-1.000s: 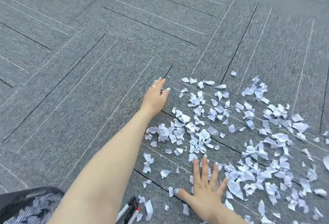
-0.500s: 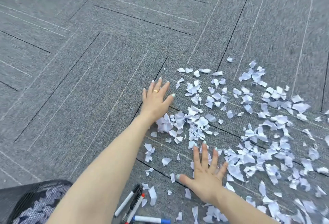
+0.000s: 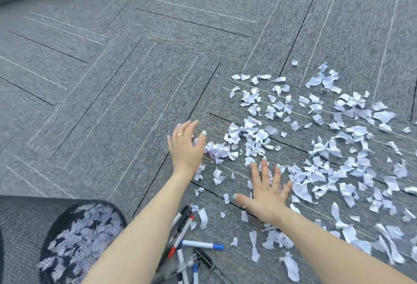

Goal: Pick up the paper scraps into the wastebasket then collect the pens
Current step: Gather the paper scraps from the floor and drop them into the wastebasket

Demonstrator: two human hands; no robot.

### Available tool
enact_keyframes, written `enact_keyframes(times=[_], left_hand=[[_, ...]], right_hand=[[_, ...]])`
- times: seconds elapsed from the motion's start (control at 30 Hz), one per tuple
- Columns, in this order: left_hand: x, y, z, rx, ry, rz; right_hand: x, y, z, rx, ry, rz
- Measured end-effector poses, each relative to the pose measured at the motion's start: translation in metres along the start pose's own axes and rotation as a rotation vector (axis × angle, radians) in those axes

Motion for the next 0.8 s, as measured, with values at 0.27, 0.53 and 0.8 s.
enact_keyframes(times=[0.27,0.53,0.8], left_hand=[[0.024,0.022,0.065,-0.413,-0.094,0.167],[0.085,-0.007,0.107,-0.544,-0.310,0.511],[0.094,0.025,0.099,-0.346,-0.251,0.668]], right_hand=[[0.019,0.021,-0.043,0.274,-0.214,-0.171],[0.070,0.031,-0.091,0.448,-0.339,-0.172],[0.118,0.001,-0.096,0.602,-0.215,0.054]])
Point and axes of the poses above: each hand's wrist, its own y-axis away from the middle knuckle, its own z-axis out of the palm, x = y × z, the point moved 5 cm from there along -y, towards the middle knuckle, and after that the axes turned 13 degrees about z, right-handed, at the moved point
